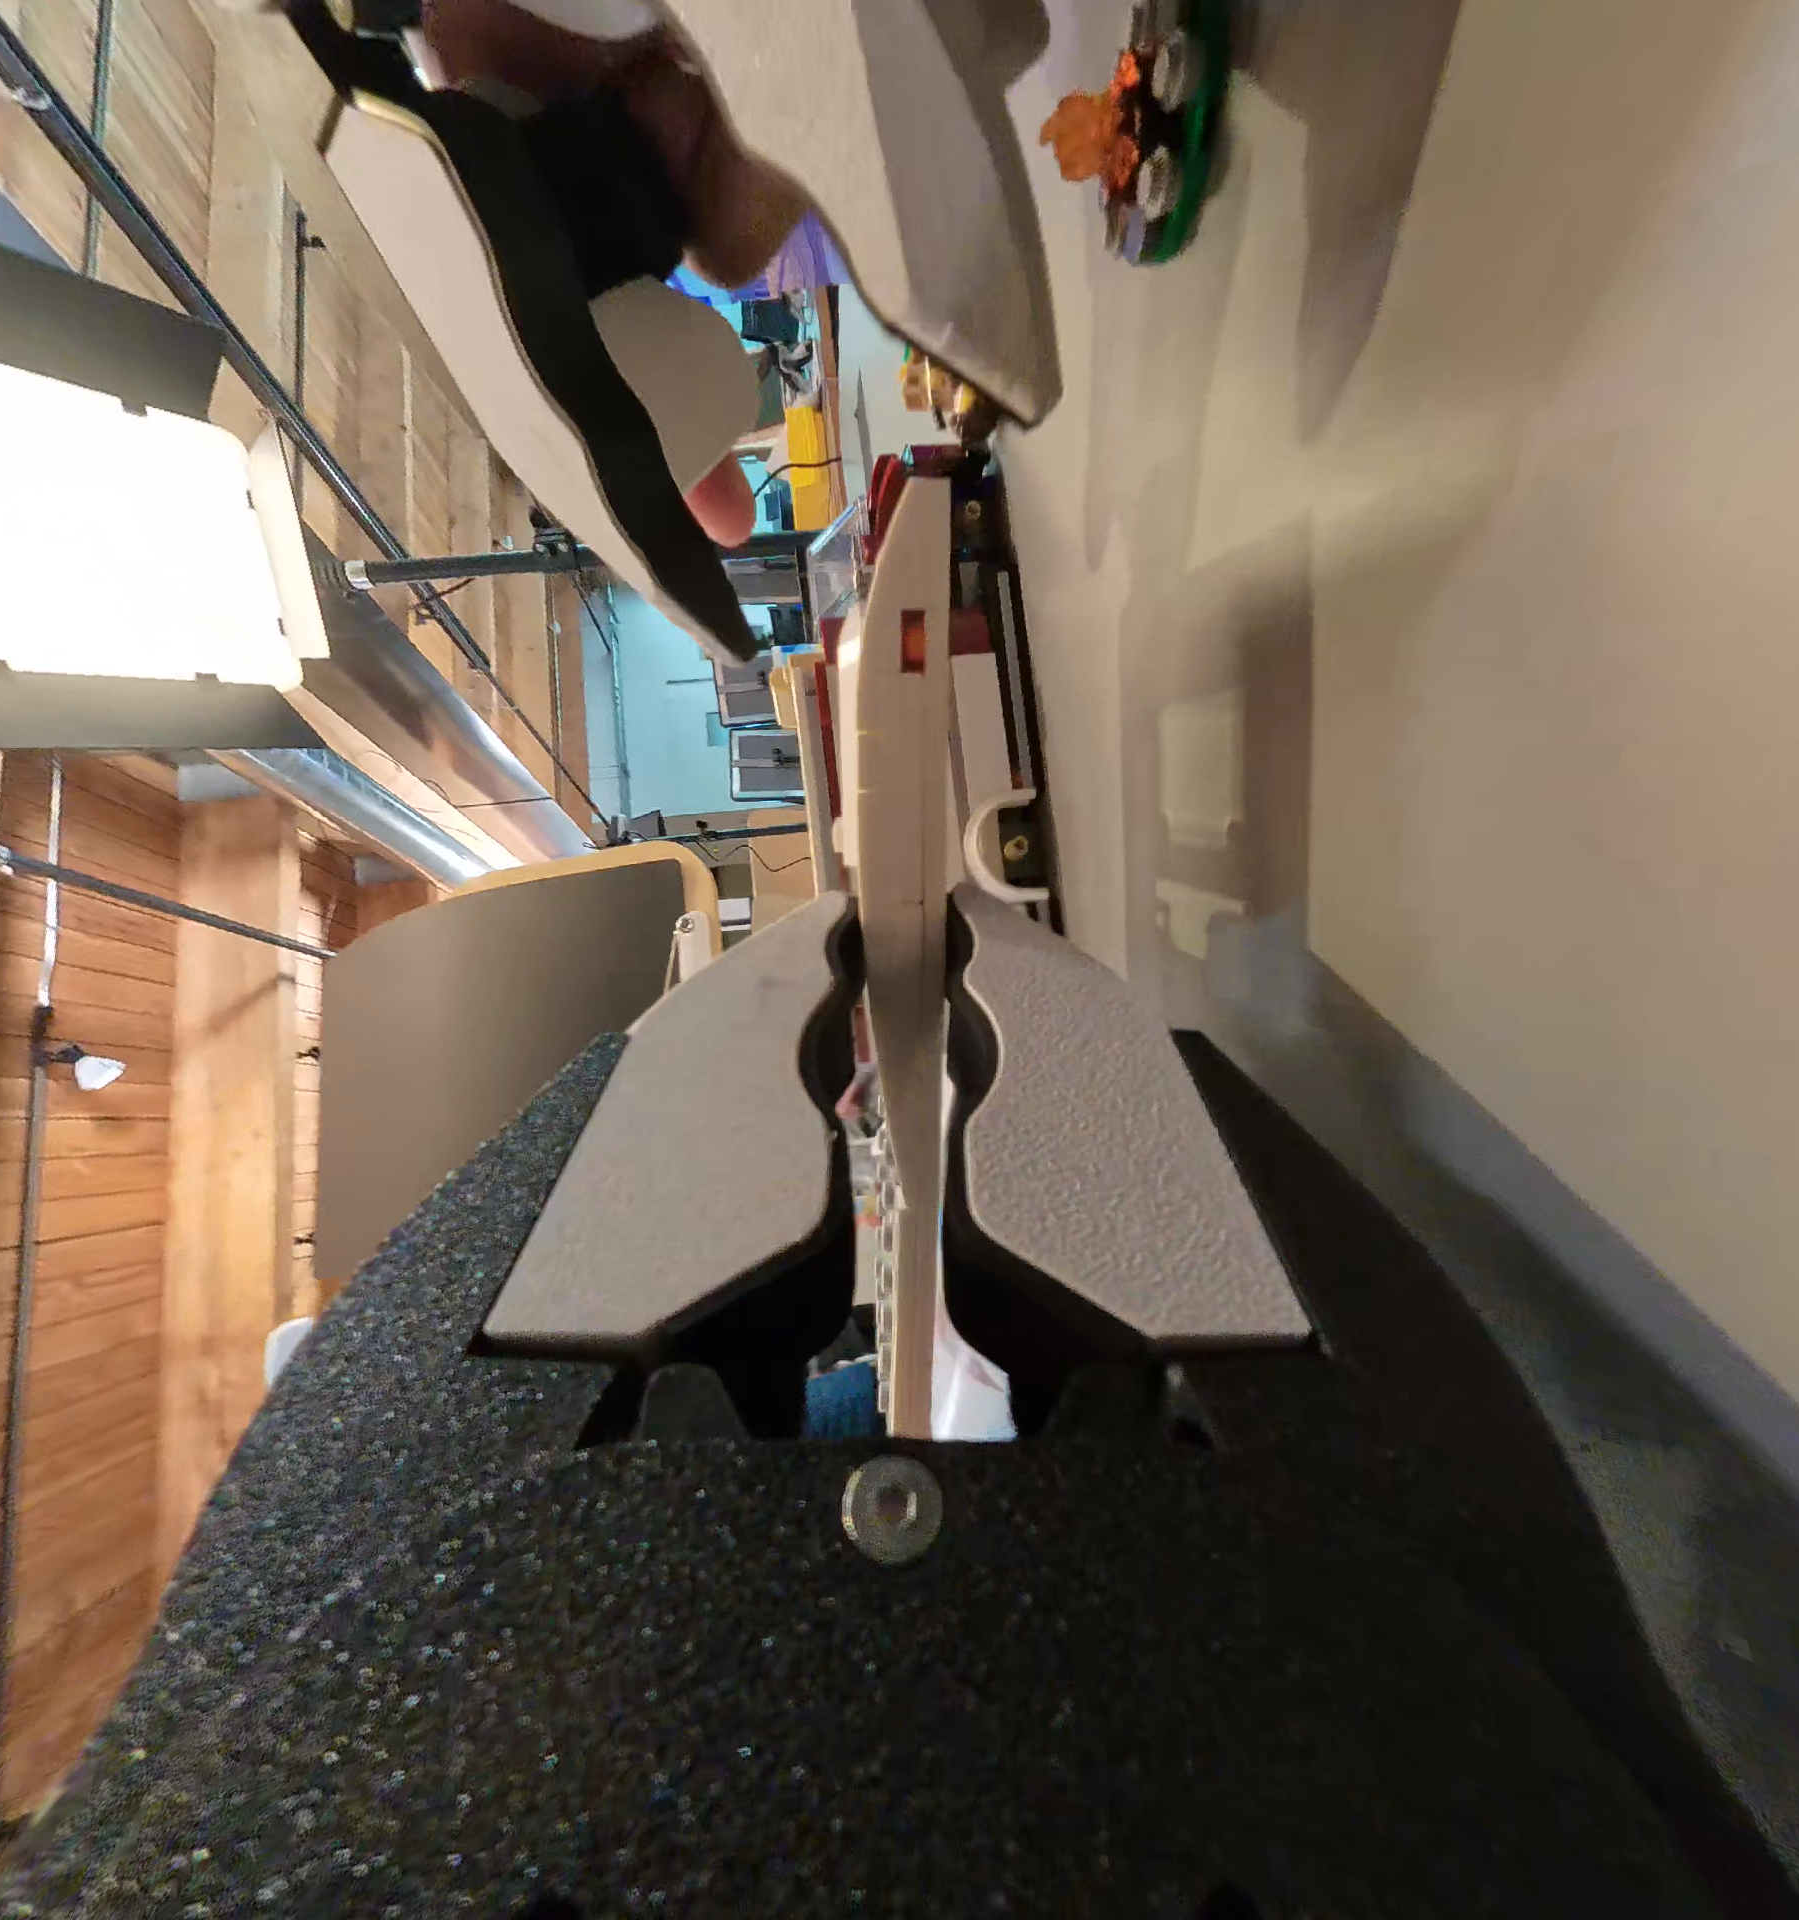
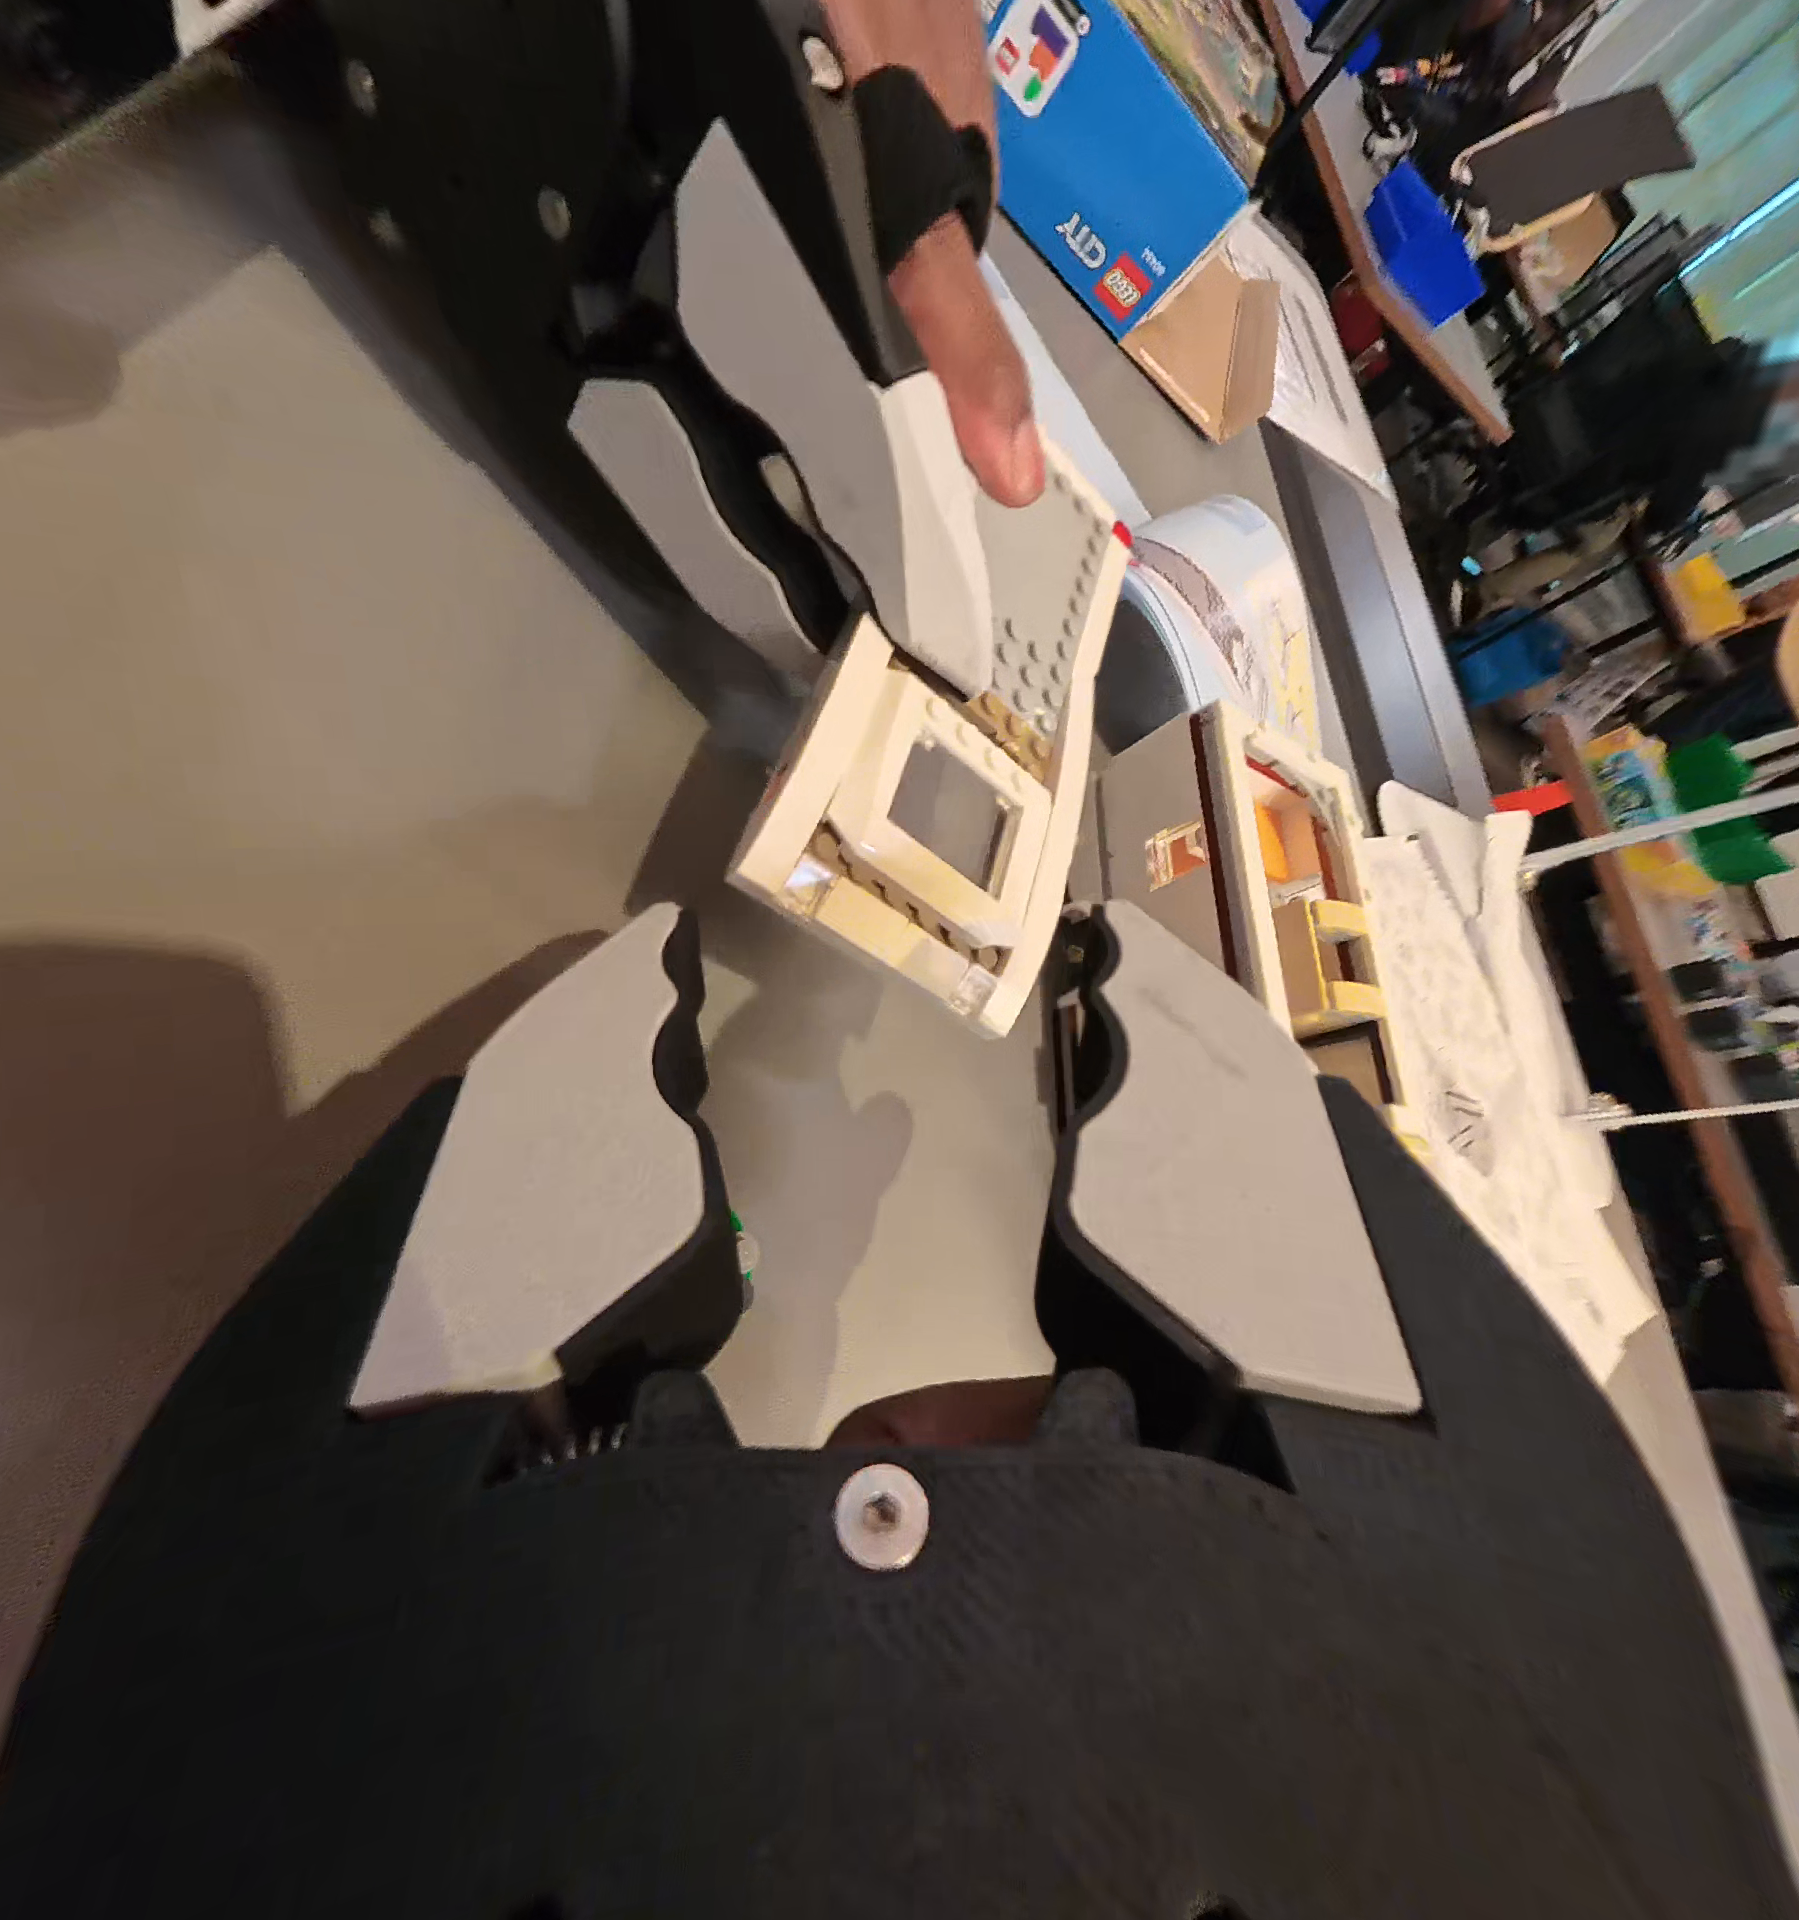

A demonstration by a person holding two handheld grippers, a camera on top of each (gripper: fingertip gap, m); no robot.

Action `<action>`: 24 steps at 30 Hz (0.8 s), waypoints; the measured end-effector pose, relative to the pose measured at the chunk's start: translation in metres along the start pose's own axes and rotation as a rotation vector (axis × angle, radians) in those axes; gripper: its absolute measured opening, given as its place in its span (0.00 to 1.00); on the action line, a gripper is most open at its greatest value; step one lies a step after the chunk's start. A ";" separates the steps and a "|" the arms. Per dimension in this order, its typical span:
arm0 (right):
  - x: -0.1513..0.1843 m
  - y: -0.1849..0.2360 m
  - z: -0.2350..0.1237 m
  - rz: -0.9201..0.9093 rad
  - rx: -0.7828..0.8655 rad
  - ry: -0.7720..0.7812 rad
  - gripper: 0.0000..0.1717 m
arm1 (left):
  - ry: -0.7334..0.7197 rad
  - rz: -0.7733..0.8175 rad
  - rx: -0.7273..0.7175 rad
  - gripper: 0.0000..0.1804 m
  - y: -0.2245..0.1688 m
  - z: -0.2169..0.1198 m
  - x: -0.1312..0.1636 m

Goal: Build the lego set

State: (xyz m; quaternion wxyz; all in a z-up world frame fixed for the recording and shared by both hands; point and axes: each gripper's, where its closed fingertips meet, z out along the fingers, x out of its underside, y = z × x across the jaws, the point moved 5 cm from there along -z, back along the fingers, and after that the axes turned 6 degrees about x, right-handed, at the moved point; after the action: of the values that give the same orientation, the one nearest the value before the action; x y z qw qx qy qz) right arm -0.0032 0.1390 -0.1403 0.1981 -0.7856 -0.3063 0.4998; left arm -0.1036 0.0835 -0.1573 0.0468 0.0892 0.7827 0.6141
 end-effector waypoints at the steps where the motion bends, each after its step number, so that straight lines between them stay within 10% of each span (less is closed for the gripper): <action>1: 0.000 0.002 0.000 -0.023 0.001 0.003 0.41 | 0.008 0.018 -0.005 0.07 0.001 -0.001 0.002; 24: -0.014 0.018 0.008 -0.189 0.083 -0.054 0.36 | -0.065 -0.013 -0.015 0.07 0.005 -0.006 -0.005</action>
State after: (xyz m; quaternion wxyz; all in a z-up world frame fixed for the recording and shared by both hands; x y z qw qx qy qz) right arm -0.0094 0.1164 -0.1454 0.2684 -0.7308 -0.3630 0.5120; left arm -0.0991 0.0783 -0.1512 0.0770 0.1038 0.7769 0.6163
